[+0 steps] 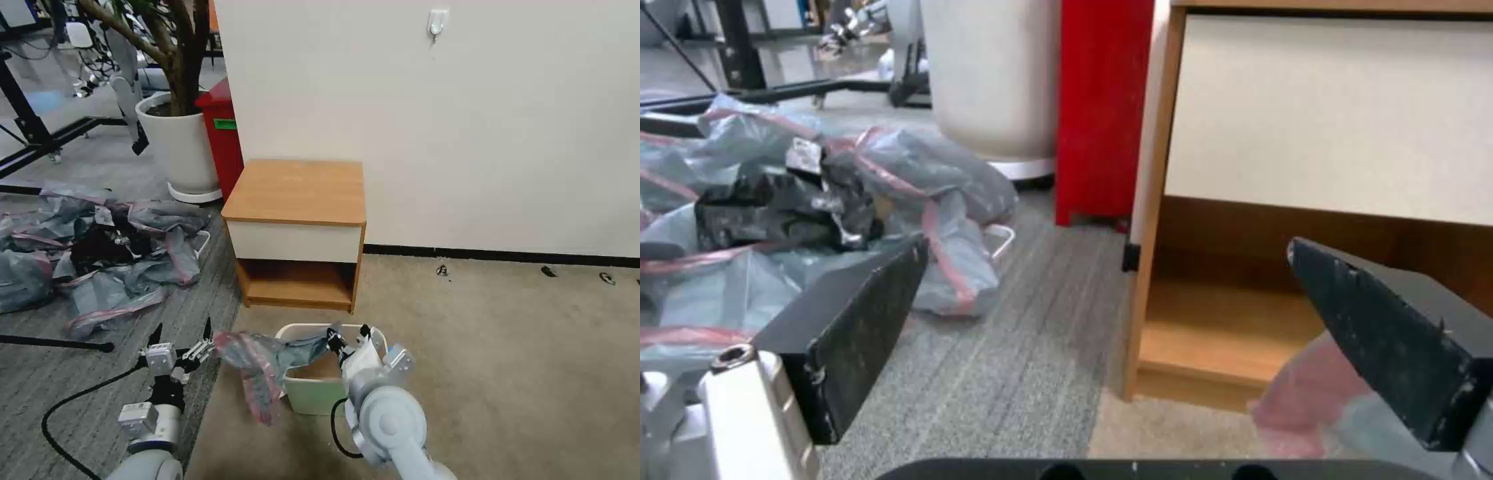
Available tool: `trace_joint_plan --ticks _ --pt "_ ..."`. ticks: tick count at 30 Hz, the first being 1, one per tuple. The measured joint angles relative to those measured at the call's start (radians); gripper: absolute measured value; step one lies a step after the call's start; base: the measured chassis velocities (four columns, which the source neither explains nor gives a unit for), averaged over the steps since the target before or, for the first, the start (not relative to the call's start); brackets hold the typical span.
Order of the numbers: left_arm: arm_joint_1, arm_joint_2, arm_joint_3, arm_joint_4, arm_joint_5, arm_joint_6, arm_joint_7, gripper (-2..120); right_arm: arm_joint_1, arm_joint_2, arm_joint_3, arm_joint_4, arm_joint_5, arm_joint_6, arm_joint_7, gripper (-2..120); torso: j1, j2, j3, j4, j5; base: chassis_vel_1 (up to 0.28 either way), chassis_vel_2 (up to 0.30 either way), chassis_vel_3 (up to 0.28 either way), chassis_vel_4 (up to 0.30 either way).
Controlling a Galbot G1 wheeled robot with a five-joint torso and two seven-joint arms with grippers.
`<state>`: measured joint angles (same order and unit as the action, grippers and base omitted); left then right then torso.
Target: Pick up the garbage bag from the table and place it over the trash can.
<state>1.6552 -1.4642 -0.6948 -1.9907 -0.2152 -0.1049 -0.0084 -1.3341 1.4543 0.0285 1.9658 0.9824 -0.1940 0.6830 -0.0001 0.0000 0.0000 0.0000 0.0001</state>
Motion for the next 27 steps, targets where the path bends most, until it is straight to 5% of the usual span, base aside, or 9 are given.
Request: trace_joint_plan --ticks 8,22,27 --pt "-0.008 0.002 0.008 0.0 0.0 0.003 0.0 100 -0.012 -0.032 -0.025 -0.002 -0.09 -0.017 -0.003 14 0.0 0.0 0.0 0.0 0.0 0.0 0.0 0.0 0.0" --pt "0.001 0.023 0.071 -0.026 0.019 0.005 0.001 100 -0.045 -0.085 -0.02 0.03 -0.279 -0.046 -0.001 67 0.0 0.0 0.0 0.0 0.0 0.0 0.0 0.0 0.0" --pt "0.024 0.076 0.103 -0.088 -0.021 0.027 0.033 100 -0.05 -0.111 0.018 0.09 -0.335 -0.042 -0.004 87 0.0 0.0 0.0 -0.0001 -0.0002 0.0 0.0 0.0 0.0"
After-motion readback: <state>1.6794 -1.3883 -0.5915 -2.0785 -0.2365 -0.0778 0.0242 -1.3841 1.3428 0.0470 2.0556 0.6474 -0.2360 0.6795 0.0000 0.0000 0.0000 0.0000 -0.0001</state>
